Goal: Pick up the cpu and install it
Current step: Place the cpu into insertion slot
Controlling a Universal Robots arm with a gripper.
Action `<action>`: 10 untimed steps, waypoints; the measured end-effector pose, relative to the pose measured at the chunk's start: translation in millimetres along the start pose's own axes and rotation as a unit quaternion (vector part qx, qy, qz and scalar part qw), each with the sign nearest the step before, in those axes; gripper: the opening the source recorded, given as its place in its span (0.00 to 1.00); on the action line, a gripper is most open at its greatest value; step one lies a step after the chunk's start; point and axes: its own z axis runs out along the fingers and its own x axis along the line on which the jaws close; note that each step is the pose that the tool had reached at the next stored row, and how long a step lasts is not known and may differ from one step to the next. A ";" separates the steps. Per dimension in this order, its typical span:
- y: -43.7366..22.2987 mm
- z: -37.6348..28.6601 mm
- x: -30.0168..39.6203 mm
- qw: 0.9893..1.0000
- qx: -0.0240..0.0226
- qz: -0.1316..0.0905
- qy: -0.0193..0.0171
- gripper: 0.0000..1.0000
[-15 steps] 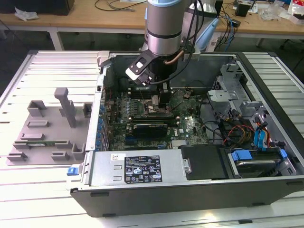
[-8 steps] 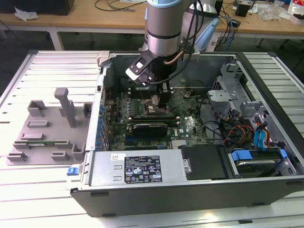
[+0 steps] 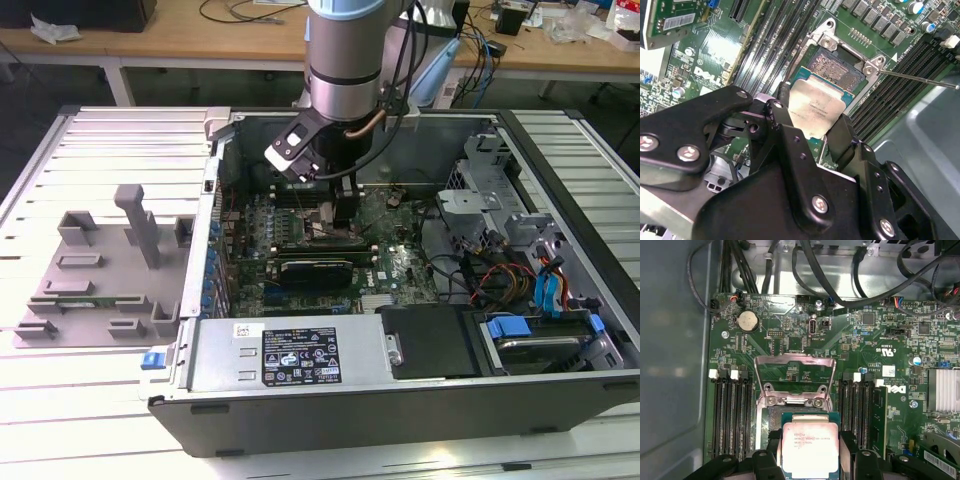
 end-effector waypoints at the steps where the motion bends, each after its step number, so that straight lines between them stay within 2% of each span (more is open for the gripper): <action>1: 0.0 0.1 0.0 1.000 0.000 0.000 0.000 0.55; 8: 0.0 1.2 1.8 1.000 0.000 -0.001 0.000 0.55; 10: 0.0 1.9 3.3 1.000 0.000 -0.012 0.000 0.55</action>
